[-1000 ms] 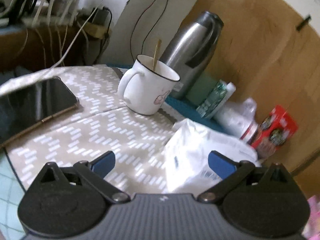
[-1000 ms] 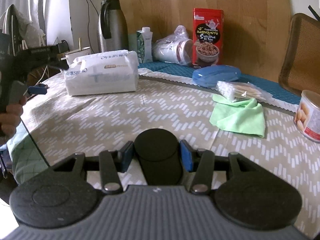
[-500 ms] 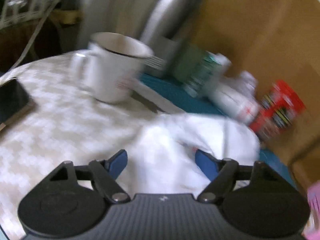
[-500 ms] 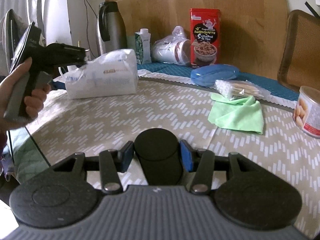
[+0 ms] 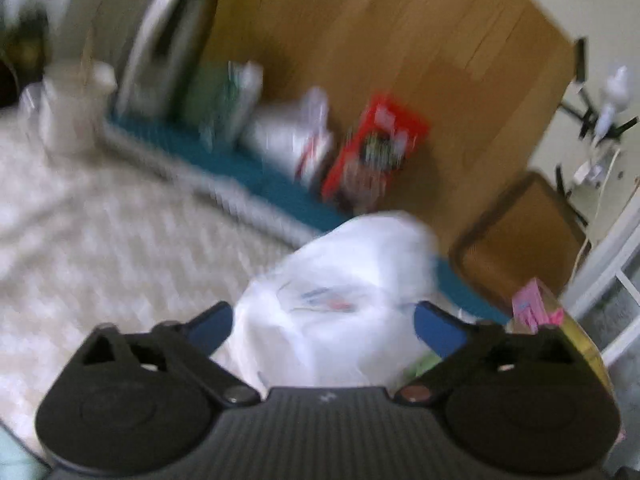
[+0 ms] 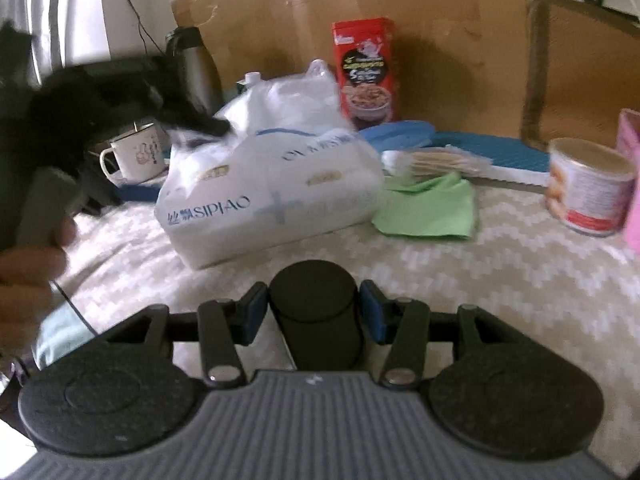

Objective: Organize soft objects

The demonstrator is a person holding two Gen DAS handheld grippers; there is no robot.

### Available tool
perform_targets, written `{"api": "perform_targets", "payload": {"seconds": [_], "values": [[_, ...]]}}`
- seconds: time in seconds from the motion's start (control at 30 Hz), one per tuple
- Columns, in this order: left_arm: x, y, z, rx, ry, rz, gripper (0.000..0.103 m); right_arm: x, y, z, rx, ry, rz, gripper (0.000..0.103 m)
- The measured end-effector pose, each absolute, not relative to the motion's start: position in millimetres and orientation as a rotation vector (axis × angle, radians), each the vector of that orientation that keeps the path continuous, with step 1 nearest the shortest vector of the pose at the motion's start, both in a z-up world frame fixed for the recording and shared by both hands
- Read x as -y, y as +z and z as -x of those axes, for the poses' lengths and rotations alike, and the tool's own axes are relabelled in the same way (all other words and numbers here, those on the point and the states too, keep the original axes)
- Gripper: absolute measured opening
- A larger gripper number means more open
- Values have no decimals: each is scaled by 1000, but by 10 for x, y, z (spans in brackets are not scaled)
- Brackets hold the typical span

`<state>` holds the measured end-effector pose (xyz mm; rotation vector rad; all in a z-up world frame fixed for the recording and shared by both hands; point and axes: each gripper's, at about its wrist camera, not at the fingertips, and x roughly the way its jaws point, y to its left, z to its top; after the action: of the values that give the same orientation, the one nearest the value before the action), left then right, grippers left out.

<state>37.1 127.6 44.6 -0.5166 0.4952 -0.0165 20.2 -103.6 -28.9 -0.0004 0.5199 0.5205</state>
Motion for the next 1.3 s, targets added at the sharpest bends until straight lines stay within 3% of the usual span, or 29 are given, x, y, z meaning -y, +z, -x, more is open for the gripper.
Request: {"api": "perform_targets", "payload": {"seconds": [0.13,0.3,0.33,0.4,0.6,0.93,1.2,1.3], "values": [[-1328,614,6,-378,64,432,102,1130,-273,-89,-507,575,6,65],[-1276,535,328,-436,10,354,94,1041,-330,-7,-507,585,90,65],[-1209,490,348,-462,-16,336,92,991,-335,-4,-501,585,114,62],[-1089,363,327,-517,-63,308,87,863,-325,-19,-499,611,150,41],[-858,133,153,-655,-174,304,72,659,-326,26,-472,661,226,42],[-965,154,94,-639,-213,346,69,1135,23,-366,-486,562,55,47],[-914,76,-157,-673,-227,370,69,610,-1,-1151,-553,560,116,23],[-874,42,-224,-680,-232,373,68,389,-3,-1312,-532,565,195,23]]}}
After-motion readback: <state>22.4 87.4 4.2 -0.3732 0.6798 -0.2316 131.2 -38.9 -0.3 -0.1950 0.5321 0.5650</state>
